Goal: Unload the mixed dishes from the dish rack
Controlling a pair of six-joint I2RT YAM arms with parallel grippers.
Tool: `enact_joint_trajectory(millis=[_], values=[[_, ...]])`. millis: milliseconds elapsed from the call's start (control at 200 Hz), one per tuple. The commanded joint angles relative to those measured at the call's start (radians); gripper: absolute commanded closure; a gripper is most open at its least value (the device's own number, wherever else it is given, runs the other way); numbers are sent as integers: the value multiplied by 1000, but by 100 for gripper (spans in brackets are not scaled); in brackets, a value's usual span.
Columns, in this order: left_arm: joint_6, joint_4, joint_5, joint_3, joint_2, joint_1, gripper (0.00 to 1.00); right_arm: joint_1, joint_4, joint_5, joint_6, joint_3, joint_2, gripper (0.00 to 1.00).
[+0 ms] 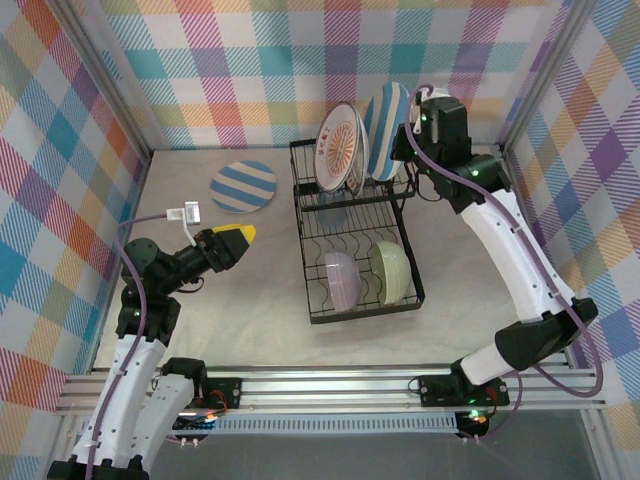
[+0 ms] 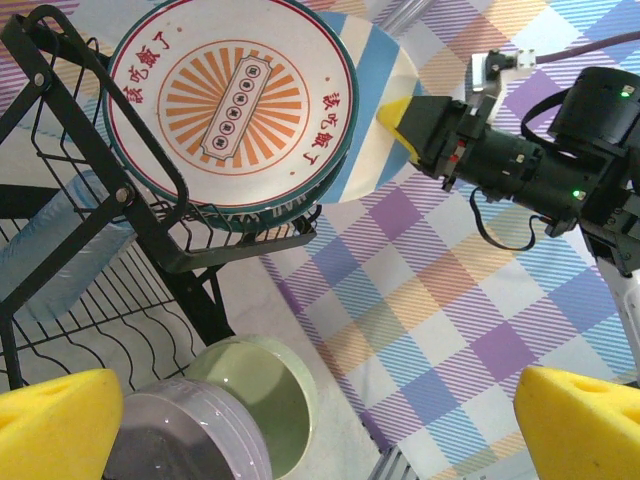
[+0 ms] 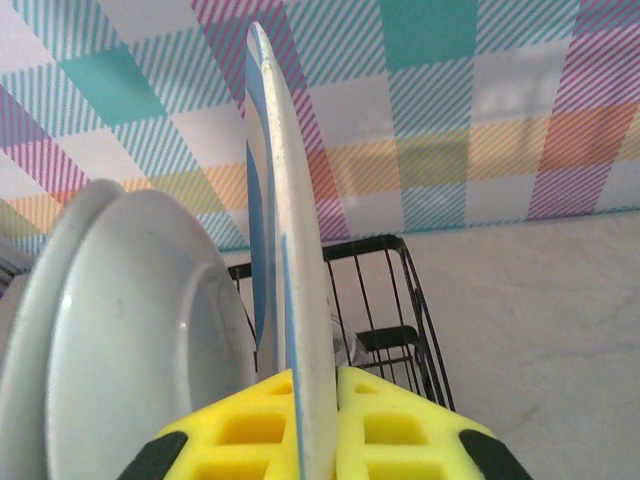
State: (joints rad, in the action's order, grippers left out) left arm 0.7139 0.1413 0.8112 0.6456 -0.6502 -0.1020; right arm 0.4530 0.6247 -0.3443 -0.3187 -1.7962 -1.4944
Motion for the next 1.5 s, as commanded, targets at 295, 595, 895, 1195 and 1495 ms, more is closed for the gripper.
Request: enact_joint_trajectory(millis=[295,595,895,1195,1495], values=[[1,37,15,-6,16,-7,0,3,-102,-40,-2,32,59,100],[36,106,45,-20,20,-8,0,3,-112,-51,10,52,85,100],[94,208,81,-44,27,-7,0,3,-118,-77,26,47,108,100],[138,287,98,-61,28,-8,0,3,-122,-96,31,50,176,100],[210,421,134,-87,31,-8,0,2,-112,-83,8,90,268,100]])
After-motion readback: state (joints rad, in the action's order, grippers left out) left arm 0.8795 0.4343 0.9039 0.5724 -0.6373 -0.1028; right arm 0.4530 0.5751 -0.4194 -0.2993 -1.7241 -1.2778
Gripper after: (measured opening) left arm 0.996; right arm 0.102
